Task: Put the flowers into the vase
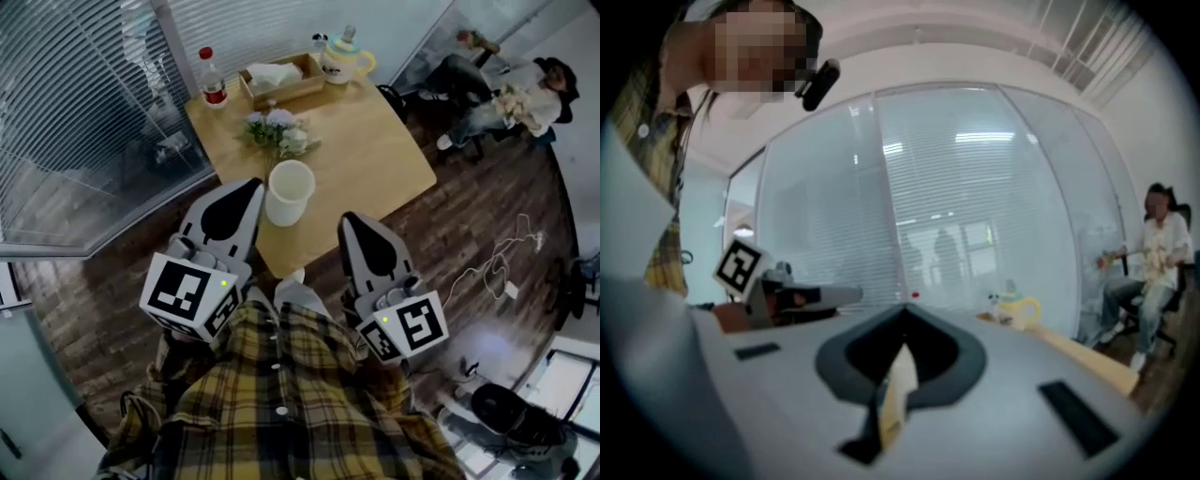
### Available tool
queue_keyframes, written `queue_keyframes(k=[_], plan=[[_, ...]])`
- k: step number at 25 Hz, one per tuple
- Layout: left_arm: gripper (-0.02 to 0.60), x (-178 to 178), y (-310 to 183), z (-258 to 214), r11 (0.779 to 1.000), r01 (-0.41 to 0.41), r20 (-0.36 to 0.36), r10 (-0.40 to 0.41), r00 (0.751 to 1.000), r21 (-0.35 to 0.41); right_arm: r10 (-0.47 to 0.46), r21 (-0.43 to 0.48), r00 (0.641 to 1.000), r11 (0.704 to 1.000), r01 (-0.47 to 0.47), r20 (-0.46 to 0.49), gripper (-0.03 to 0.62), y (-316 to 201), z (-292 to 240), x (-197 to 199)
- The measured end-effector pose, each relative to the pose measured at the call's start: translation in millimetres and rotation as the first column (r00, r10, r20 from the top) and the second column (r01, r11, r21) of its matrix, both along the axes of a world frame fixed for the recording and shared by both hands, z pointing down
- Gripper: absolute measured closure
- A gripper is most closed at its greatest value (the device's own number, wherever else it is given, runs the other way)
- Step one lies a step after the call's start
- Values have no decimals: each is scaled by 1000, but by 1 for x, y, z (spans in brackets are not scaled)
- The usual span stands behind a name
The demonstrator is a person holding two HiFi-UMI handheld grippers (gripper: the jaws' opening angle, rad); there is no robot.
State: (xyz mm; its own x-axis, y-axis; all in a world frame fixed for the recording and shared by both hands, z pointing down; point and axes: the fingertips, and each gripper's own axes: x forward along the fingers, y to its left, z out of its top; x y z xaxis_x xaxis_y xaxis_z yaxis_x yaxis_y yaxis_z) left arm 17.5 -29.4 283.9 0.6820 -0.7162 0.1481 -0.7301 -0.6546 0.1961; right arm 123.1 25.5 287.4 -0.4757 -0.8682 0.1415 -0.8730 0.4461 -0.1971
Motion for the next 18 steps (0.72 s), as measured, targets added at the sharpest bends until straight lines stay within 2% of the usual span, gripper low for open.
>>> queue_keyframes(k=[4, 10, 18], plan=[[572, 2, -4, 2, 996, 94, 9, -94, 996, -7, -81, -2, 997, 997, 81, 2, 582, -13, 2, 13], [574, -6, -16, 6, 983, 183, 33, -182, 983, -26, -167, -30, 985, 985, 168, 27, 582, -34, 12, 10], [574, -17, -44, 29, 976, 201, 60, -197, 979, -78, -158, -76, 987, 984, 160, 38, 582, -65, 27, 8]])
